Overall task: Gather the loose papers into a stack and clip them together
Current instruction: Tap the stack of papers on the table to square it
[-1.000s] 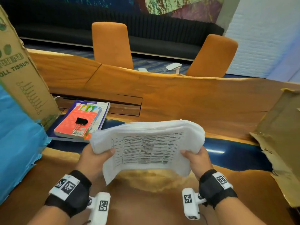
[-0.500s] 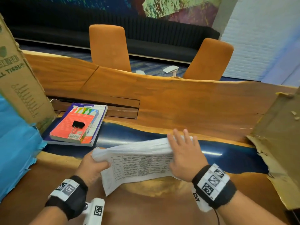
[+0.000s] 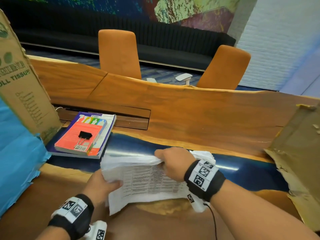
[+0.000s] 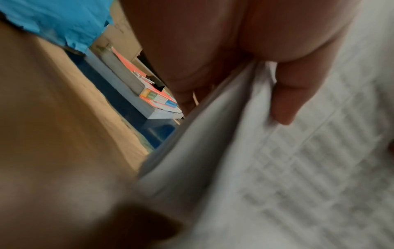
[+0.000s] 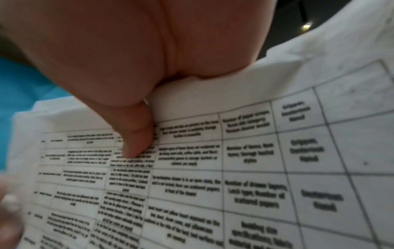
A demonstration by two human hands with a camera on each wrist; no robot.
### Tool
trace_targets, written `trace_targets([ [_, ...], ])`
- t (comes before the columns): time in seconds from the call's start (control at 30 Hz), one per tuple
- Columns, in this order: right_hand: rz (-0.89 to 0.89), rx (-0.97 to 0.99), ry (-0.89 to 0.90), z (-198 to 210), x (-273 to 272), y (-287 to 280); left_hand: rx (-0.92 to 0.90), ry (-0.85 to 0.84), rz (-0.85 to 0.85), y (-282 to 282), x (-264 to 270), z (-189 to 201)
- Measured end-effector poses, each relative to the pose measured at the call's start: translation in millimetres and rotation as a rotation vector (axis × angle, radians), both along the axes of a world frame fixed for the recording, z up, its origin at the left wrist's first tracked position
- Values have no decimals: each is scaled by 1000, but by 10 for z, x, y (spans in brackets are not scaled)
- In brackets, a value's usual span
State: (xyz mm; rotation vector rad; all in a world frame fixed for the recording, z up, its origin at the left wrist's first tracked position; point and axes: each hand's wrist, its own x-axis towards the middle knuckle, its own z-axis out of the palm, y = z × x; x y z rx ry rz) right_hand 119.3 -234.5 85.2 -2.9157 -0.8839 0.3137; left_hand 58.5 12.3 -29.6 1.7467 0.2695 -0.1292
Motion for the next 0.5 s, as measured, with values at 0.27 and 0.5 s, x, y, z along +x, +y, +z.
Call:
trace_targets([
  [0.27,-363,632,297,5,85,-628,-153,45,275,223,52,14],
  [0.5,-707,912,476,-810,-89,-582,-654,320,169,-692,-10,-20],
])
